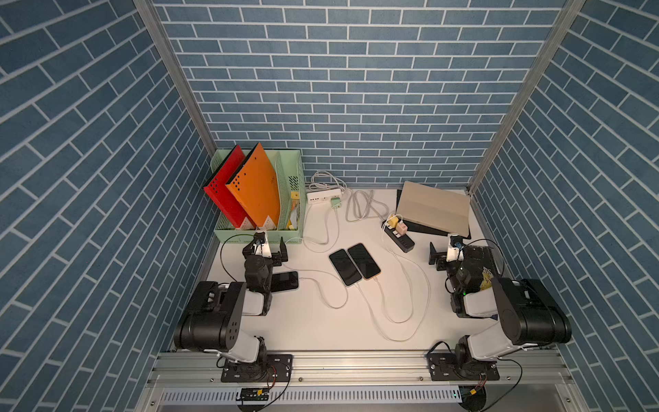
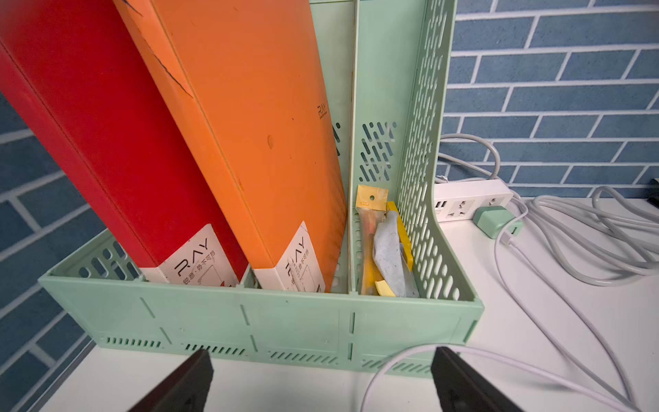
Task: Unplug the charging cable from the phone
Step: Move the phone to the center of the board.
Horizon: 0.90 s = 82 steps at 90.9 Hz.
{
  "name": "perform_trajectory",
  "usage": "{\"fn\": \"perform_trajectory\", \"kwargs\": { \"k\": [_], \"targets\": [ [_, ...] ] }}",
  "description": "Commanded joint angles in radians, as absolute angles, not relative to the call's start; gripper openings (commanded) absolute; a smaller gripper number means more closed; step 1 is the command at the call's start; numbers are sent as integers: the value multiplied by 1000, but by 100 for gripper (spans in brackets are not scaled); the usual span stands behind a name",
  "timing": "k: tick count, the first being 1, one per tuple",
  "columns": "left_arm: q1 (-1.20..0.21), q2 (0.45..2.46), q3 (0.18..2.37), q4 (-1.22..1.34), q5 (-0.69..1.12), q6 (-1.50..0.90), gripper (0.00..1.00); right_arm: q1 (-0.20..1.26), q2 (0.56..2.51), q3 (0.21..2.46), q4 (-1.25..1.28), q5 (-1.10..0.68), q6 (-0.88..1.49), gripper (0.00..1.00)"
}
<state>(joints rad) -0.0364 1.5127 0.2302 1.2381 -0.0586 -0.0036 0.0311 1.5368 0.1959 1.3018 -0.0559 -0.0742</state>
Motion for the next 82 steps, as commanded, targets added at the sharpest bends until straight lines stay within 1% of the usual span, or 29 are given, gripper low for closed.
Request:
{"fn": "perform_trajectory", "kwargs": {
  "k": [1,82],
  "targets": [
    [-32,1502,223,1239,-60,0,100,35,1529,210,1299,-44,-46,100],
    [-32,1502,225,1236,-60,-1,100,34,1529,210,1297,-50,-47,99]
  ]
}}
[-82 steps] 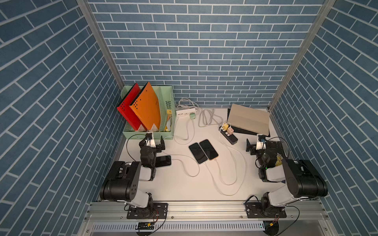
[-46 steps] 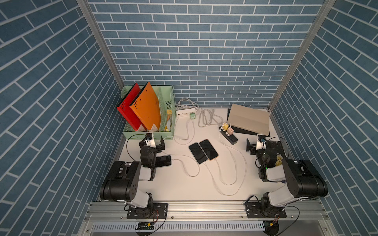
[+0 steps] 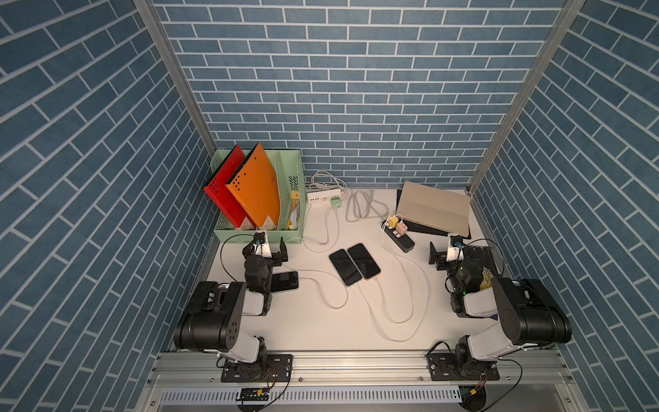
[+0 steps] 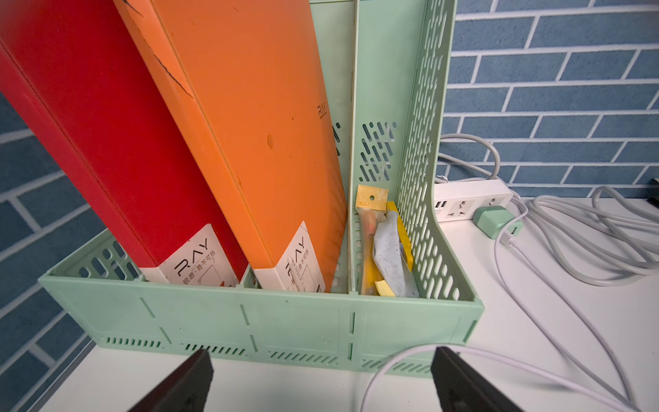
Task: Unplug the charging cable from the phone
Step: Move the phone to the center of the board.
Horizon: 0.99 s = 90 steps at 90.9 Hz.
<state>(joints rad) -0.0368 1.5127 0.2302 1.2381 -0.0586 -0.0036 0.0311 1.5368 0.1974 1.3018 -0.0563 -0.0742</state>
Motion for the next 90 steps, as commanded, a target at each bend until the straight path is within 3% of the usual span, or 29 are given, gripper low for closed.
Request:
{"fn": "perform_trajectory", "kwargs": {
  "k": [1,18,45,68,90],
  "targets": [
    [-32,1503,225,1236,-60,-3,100,34,1529,211,1298,-49,-46,100],
    [-32,1475,244,1189,-137,-35,100,33,1467,214,1251,-56,-53,100],
    [-38,1347,404,761,-231,-159,100,57,1274,309,908,-67,-32,100],
    [-64,1264,453,611,-220,-208,100,151,1166,564,370,-124,5,100],
    [-115,1193,539,441,-193,-220,100,371,1297,898,-90,-84,52,100]
  ]
}}
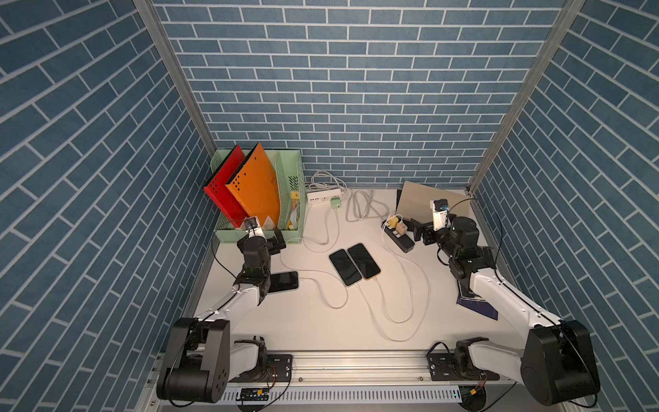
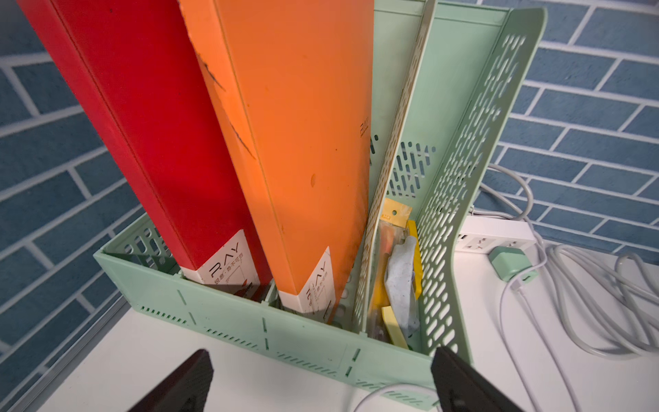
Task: Unplug the charging cable from the phone
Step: Move the phone to the center of the board.
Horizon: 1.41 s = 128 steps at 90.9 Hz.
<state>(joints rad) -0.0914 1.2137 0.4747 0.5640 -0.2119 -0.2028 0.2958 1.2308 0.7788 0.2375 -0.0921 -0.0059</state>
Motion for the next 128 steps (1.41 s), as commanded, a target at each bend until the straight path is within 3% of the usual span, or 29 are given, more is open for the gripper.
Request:
{"fn": "perform_trajectory", "kwargs": {
  "k": [1,38,59,97,128],
  "targets": [
    [-117,1194,546,430,-187,-220,100,379,1307,912,-107,-84,56,99],
    [-150,1143,616,265,-77,-310,100,631,1523,1103,-344,-21,126,100],
    [-149,1057,581,240,-117,-327,100,729,1648,1173,-498,28,114,99],
    [-149,1073,589,222,-137,-331,100,791,1839,1310,-705,72,115,99],
    [-149,1076,588,200,-185,-330,100,813,1911,1304,-700,94,114,98]
  ]
}}
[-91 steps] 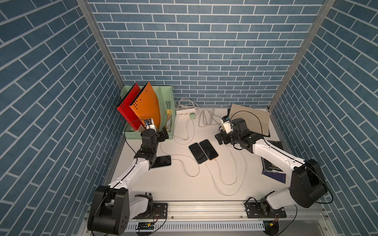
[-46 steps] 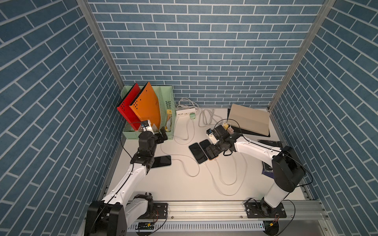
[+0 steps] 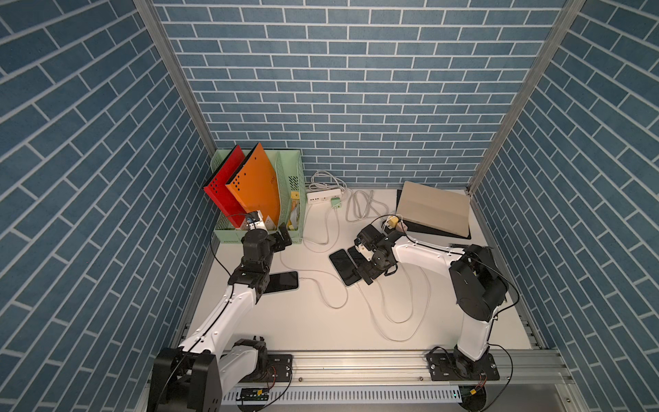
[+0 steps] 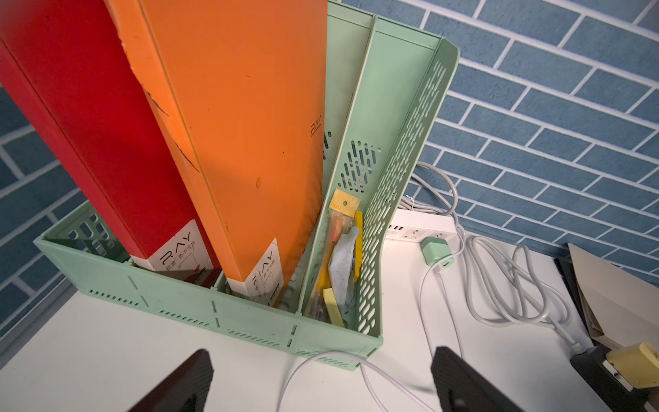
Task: Unplug the charging cable from the phone
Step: Move the phone to the center of the board.
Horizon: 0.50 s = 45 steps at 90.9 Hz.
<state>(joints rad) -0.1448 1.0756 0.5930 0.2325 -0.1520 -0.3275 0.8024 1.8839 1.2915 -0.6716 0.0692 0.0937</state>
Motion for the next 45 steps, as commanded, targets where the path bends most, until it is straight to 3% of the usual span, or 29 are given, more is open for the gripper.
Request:
{"fn": "perform_trajectory", "kwargs": {
  "k": [1,45],
  "targets": [
    [-149,1076,588,200,-186,-329,100,814,1913,1304,-698,93,115,98],
    [-149,1057,583,189,-208,-328,100,810,1984,1298,-627,76,132,88]
  ]
}}
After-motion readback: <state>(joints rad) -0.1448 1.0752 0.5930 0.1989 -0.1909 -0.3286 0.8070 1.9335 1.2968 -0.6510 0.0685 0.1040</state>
